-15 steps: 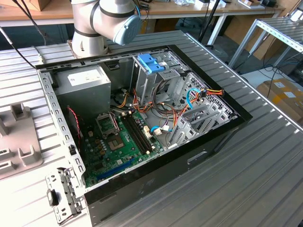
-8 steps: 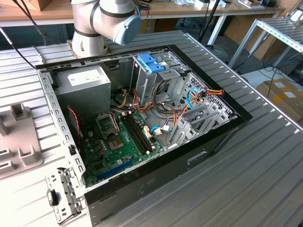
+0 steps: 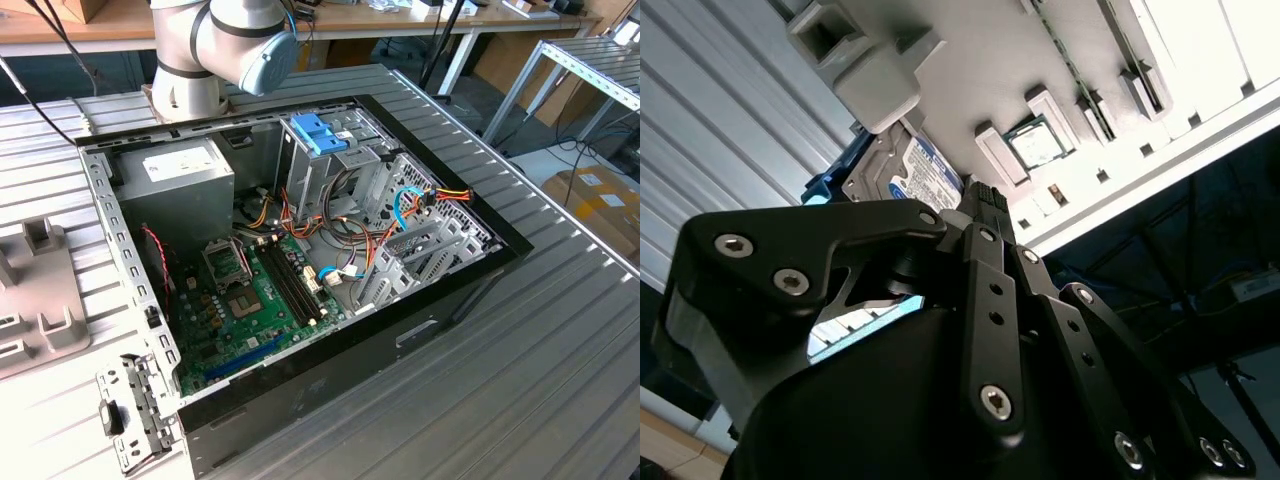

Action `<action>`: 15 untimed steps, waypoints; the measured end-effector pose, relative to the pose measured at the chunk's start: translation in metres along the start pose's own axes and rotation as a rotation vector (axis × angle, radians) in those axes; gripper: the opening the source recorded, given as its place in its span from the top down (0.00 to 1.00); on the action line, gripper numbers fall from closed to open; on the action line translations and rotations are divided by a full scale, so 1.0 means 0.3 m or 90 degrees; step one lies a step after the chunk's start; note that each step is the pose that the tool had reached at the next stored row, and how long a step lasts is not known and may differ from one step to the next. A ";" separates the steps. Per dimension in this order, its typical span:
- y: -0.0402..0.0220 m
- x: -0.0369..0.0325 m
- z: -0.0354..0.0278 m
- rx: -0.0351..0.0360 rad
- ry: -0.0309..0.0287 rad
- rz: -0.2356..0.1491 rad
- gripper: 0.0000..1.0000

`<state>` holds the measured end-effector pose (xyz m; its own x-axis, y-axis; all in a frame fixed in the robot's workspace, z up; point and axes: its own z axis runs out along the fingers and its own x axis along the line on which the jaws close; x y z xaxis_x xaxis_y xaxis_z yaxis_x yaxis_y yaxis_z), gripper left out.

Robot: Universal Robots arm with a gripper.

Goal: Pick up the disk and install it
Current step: 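Pick up the disk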

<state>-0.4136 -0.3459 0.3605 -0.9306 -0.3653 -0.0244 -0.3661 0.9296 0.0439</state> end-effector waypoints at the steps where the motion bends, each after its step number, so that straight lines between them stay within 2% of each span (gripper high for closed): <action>1: 0.000 0.000 0.000 0.0000 0.0001 -0.002 0.89; 5: 0.000 0.000 0.000 -0.0006 0.0011 -0.026 0.89; 15: 0.000 0.000 0.000 -0.0017 0.0030 -0.068 0.89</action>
<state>-0.4136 -0.3460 0.3605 -0.8859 -0.4632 -0.0245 -0.4639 0.8848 0.0439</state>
